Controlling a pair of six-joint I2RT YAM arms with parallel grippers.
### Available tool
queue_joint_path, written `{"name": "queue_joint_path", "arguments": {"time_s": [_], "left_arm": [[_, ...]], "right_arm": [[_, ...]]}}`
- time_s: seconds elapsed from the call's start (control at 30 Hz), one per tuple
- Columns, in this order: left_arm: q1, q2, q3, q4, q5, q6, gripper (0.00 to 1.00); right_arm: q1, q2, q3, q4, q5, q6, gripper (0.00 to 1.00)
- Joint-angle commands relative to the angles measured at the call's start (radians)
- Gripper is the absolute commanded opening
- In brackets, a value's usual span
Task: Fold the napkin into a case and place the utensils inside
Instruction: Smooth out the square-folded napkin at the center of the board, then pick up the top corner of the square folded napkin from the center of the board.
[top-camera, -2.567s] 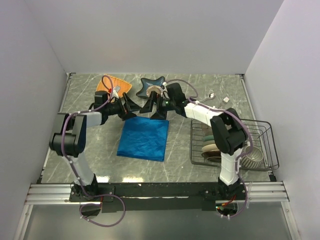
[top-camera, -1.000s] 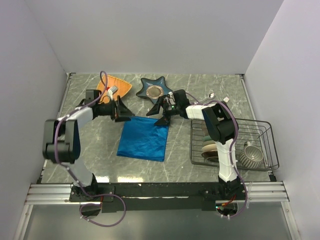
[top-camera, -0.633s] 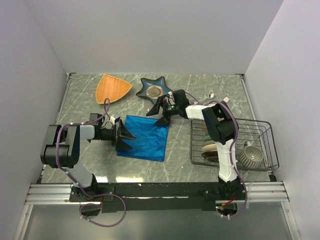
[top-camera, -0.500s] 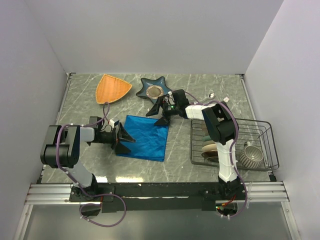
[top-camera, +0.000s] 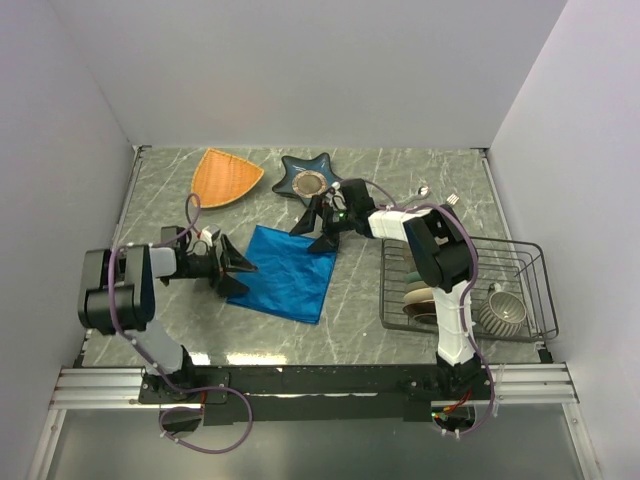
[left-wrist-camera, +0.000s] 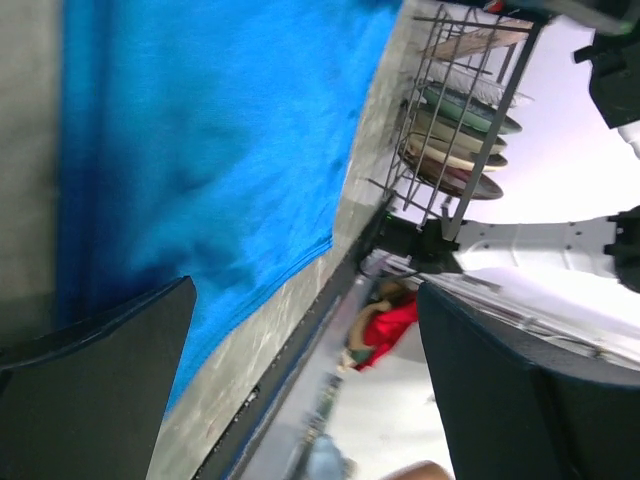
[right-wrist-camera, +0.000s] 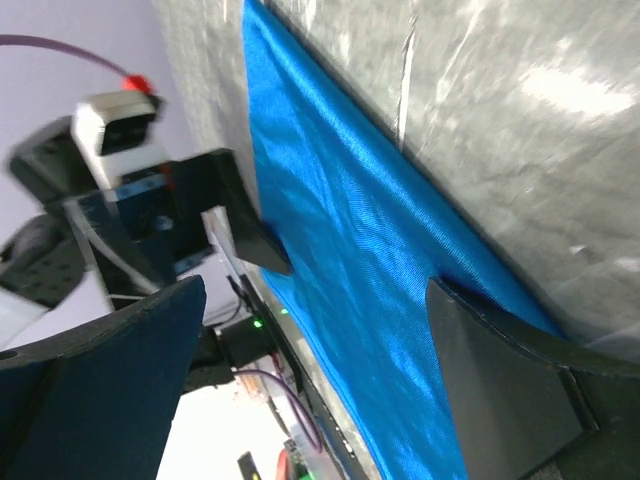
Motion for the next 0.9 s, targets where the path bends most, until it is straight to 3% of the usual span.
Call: {"name": "queue_joint_path", "arguments": {"time_s": [0.0, 0.1, 0.13, 0.2, 0.23, 0.3, 0.33, 0.37, 0.47, 0.67, 0.87], "left_arm": [[-0.017, -0.195, 0.103, -0.107, -0.044, 0.122, 0.99], [-0.064, -0.270, 0.246, -0.242, -0.139, 0.399, 0.99], [-0.083, -0.290, 0.272, -0.357, -0.158, 0.616, 0.99], [-0.153, -0.366, 0.310, -0.451, -0.263, 0.812, 0.99], [-0.167, -0.397, 0.309, -0.527, -0.281, 1.006, 0.98], [-0.218, -0.480, 0.281, -0.595, -0.330, 1.147, 0.84], [-0.238, -0.499, 0.278, -0.725, -0.336, 1.336, 0.76], [-0.265, -0.513, 0.263, -0.752, -0.381, 1.384, 0.54], [-0.368, -0.546, 0.219, -0.763, -0.493, 1.406, 0.29], [-0.523, -0.505, 0.159, -0.720, -0.633, 1.350, 0.19], [-0.631, -0.413, 0.100, -0.629, -0.762, 1.275, 0.18]], "right_arm": [[0.046, -0.083, 0.040, -0.077, -0.007, -0.079, 1.00], [0.049, -0.139, 0.089, -0.129, -0.045, -0.131, 1.00], [0.049, -0.157, 0.106, -0.181, -0.050, -0.172, 1.00], [0.043, -0.165, 0.188, -0.273, -0.015, -0.246, 1.00], [0.044, -0.163, 0.220, -0.385, 0.010, -0.353, 1.00], [0.043, -0.163, 0.285, -0.467, 0.111, -0.462, 1.00], [0.043, -0.163, 0.294, -0.510, 0.147, -0.529, 1.00], [0.043, -0.160, 0.305, -0.531, 0.198, -0.563, 1.00], [0.041, -0.134, 0.353, -0.594, 0.299, -0.660, 1.00], [0.043, -0.061, 0.409, -0.674, 0.353, -0.760, 1.00], [0.044, -0.021, 0.394, -0.668, 0.373, -0.789, 1.00]]}}
